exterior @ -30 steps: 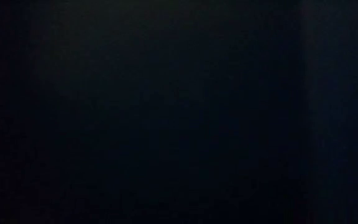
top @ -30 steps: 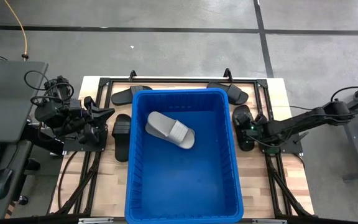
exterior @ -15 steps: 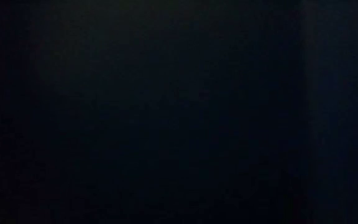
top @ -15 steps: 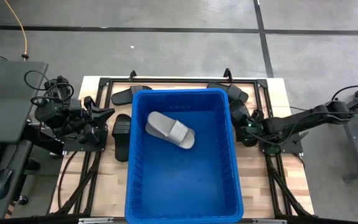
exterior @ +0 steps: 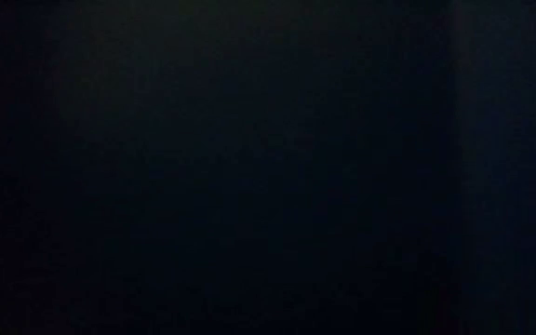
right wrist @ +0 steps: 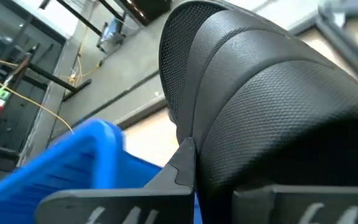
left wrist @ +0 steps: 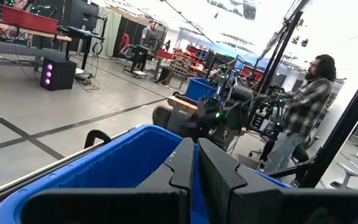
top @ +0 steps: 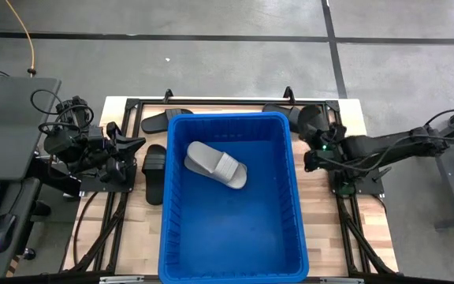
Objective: Pick and place slides into bin
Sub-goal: Put the bottom right black slipper into the blue bin
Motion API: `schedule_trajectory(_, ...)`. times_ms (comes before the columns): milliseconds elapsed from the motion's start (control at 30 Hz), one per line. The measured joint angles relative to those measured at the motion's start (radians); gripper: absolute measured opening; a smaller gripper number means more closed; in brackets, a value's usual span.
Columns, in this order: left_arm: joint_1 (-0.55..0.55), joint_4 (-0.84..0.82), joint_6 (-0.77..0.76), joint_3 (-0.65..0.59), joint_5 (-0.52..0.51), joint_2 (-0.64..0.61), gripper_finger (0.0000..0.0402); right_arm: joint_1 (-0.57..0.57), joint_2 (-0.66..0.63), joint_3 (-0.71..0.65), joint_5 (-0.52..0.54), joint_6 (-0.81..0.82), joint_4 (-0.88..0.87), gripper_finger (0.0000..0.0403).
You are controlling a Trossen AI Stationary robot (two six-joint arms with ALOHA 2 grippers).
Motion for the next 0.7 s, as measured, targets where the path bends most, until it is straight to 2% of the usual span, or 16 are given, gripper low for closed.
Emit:
schedule_trajectory(200, 0.000, 0.000, 0.002, 0.000, -0.002, 0.000, 0.0014, 0.000, 0.000, 0.205, 0.084, -0.089, -0.172, 0.0000)
schedule_trajectory(333, 0.000, 0.001, 0.016, 0.000, -0.008, 0.000, 0.0014, 0.008, 0.000, 0.313, 0.147, -0.182, -0.152, 0.0000)
schedule_trajectory(500, 0.000, 0.002, 0.038, 0.000, -0.009, 0.000, 0.0031, 0.039, 0.002, 0.383, 0.181, -0.418, 0.064, 0.0000)
schedule_trajectory(700, 0.000, 0.005, 0.016, 0.000, -0.044, 0.000, 0.0124, 0.071, 0.003, 0.394, 0.185, -0.776, 0.450, 0.0000)
